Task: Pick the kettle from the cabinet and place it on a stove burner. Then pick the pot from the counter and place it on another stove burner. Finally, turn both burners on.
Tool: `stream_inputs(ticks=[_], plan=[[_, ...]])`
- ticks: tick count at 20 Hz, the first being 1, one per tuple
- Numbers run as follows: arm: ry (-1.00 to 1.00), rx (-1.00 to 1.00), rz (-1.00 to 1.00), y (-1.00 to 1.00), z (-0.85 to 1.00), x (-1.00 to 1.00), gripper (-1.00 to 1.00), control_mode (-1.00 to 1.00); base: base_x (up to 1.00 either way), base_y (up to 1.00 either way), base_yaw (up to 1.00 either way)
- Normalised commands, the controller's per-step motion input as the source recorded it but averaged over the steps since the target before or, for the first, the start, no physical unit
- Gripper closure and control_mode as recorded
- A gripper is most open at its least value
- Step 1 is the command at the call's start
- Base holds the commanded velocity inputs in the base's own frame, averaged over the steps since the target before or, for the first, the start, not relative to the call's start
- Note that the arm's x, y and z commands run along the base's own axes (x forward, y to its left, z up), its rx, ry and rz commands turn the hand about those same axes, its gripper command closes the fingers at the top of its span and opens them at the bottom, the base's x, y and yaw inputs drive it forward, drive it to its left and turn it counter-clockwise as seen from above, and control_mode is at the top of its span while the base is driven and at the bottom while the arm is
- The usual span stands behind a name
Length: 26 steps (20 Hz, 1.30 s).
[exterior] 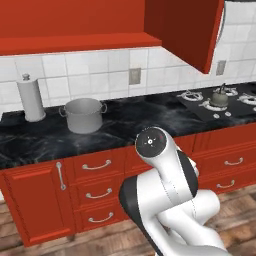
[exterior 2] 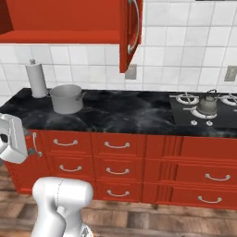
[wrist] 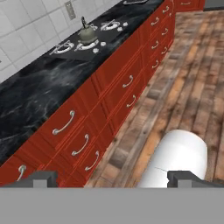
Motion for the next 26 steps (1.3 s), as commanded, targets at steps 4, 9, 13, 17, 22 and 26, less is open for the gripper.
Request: stream_inputs(ticks=[4,9,13,17,22,26], plan=[[0.00,0.00,0.00,0.00,0.00,0.00,-1.00,1.00,0.55,0.68,-0.13],[0.00,0.00,0.00,0.00,0.00,0.00,-1.00,1.00,0.50,0.39,-0.09],[0.00,0.00,0.00,0.00,0.00,0.00,-1.00,1.00,0.51,0.24,-0.02],[0.00,0.00,0.00,0.00,0.00,0.00,-1.00,1.00,0.46,0.14,0.00],[0.00,0.00,0.00,0.00,0.00,0.00,-1.00,1.00,0.48,0.29,0.01],[0.00,0.00,0.00,0.00,0.00,0.00,-1.00,1.00,0.46,0.31,0.04]])
